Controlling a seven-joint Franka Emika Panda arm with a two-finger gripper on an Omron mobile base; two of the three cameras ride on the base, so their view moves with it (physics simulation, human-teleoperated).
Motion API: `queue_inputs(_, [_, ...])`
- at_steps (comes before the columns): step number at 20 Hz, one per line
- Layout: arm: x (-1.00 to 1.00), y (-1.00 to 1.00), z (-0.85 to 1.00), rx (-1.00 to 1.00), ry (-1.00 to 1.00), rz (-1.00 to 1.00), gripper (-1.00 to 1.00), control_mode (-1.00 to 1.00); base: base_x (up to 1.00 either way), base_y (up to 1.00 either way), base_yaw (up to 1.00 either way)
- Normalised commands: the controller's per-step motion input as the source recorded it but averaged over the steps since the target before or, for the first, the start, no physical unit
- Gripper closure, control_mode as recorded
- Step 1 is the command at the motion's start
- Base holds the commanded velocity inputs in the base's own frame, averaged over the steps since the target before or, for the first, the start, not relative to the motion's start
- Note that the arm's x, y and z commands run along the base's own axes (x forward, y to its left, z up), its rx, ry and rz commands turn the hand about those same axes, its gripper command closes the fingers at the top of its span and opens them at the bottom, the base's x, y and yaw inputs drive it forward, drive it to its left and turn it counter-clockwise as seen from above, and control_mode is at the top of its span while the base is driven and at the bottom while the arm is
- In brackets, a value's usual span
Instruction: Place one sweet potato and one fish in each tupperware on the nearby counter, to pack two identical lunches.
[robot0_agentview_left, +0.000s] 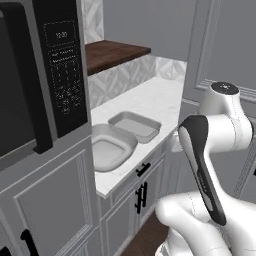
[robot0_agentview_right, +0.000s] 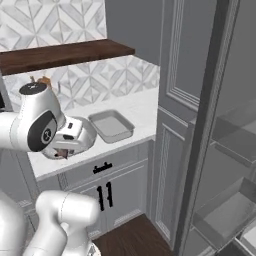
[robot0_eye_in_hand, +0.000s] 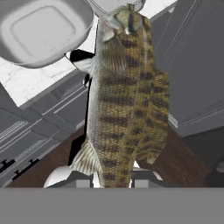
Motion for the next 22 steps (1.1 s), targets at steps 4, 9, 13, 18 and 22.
queue_inputs(4, [0.0,0.0,0.0,0.0,0.0,0.0,1.0,1.0,0.7,0.01,0.0])
queue_inputs(9, [0.0,0.0,0.0,0.0,0.0,0.0,1.0,1.0,0.69,0.0,0.0])
queue_inputs(13, [0.0,0.0,0.0,0.0,0.0,0.0,1.0,1.0,0.54,0.0,0.03])
queue_inputs(18, [0.92,-0.01,0.0,0.0,0.15,0.1,1.0,-1.0,0.0,0.0,0.0])
queue_inputs(22, [1.0,-0.07,0.0,0.0,0.07,0.17,1.0,-1.0,0.0,0.0,0.0])
